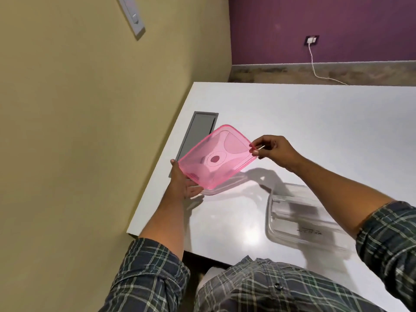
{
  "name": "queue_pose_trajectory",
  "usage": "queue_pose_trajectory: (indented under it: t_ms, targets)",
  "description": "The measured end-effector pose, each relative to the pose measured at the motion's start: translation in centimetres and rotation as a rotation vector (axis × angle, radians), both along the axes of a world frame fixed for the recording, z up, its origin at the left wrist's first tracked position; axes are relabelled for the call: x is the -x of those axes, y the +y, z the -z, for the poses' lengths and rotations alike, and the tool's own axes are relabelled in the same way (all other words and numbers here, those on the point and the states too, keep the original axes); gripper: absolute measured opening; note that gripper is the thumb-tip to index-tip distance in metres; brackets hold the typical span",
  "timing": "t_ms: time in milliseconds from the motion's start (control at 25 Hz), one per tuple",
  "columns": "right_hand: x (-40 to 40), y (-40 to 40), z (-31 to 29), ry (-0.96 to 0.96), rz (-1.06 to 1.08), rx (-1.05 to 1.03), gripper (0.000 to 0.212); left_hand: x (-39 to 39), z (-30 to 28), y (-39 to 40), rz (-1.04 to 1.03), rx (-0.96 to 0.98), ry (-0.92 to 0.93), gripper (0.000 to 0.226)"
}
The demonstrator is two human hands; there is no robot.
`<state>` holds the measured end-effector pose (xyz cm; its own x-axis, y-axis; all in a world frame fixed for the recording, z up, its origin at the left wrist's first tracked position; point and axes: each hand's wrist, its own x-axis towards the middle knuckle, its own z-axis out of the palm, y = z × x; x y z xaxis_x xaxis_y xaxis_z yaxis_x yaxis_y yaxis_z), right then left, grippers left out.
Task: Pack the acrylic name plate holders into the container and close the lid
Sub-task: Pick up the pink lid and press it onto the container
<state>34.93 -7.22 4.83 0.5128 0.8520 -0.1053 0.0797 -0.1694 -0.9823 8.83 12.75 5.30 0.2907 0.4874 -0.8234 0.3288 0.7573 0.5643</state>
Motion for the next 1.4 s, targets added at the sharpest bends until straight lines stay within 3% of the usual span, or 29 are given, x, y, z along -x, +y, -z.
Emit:
queue_pose_trajectory:
  t_ms: [80, 320, 440, 600, 760, 920, 1000, 1160, 1400]
  targets:
    - [-1.1, -3.1, -0.2, 0.003, 0.065, -0.013, 0.022, -2.3, -0.5, -0.8, 0.075, 0.07, 0.032, 0.059]
    - [-3.0, -10.7, -0.5, 0.045, 0.199, -0.071, 0.026, -7.2, -0.7, -5.7, 0.475, 0.008, 0.15, 0.029]
    - [-3.5, -14.0, -0.1, 0.082, 0.281, -0.072, 0.029, -9.3, -0.3, -8.3, 0.678, -0.086, 0.252, 0.028]
    - [-3.4, -17.8, 1.2, 0.147, 0.337, -0.021, 0.032, -10.4, 1.3, -10.4, 0.929, -0.352, 0.272, 0.016]
    - [-3.1, -20.4, 2.9, 0.202, 0.432, 0.079, 0.028, -10.0, 2.9, -11.6, 1.132, -0.456, 0.256, 0.041]
    - [-3.4, -21.8, 3.7, 0.308, 0.562, 0.1, 0.03, -9.6, 3.7, -12.8, 1.242, -0.391, 0.221, 0.043]
    - [-3.4, -22.6, 4.2, 0.19, 0.511, 0.166, 0.016, -9.7, 3.8, -13.8, 1.338, -0.377, 0.23, 0.046]
    - [-2.7, -23.5, 4.8, -0.166, 0.45, 0.359, 0.018, -10.8, 3.7, -15.9, 1.462, -0.378, 0.228, 0.048]
    - [-2.1, -24.4, 4.6, -0.298, 0.443, 0.425, 0.016, -11.4, 3.4, -17.1, 1.551, -0.392, 0.294, 0.05]
